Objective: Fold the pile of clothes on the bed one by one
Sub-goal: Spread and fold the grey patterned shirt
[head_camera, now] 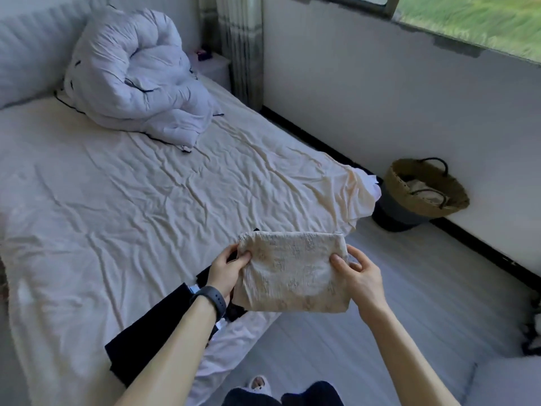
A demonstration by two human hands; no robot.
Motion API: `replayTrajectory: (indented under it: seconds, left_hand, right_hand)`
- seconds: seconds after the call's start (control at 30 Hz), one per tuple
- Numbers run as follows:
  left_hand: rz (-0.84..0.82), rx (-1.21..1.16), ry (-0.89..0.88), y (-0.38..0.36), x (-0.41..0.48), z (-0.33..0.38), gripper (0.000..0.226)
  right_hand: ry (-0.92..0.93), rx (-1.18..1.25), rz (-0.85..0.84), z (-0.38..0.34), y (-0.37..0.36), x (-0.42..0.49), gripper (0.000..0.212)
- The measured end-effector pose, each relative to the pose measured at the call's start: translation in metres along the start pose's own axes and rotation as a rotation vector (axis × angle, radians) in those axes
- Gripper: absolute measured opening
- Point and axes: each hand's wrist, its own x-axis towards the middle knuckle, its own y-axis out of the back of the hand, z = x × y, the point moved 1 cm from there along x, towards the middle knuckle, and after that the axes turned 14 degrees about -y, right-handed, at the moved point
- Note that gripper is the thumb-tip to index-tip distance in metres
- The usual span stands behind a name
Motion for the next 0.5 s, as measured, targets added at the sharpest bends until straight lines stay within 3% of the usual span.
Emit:
replayTrajectory:
  seconds: [0.27,0.5]
  left_hand:
    - [0.285,-0.081,0.03,0.003,0.059,0.002,0.04]
    - [0.529,-0.083,0.121,-0.003,0.066,-0.021,0.039]
  right_hand:
    - [-0.011,-0.174,-0.193,-0.056,-0.049,0.111,0.041]
    - [-0.026,-0.393,-0.428,-0.085,-0.086,0.179,0.031]
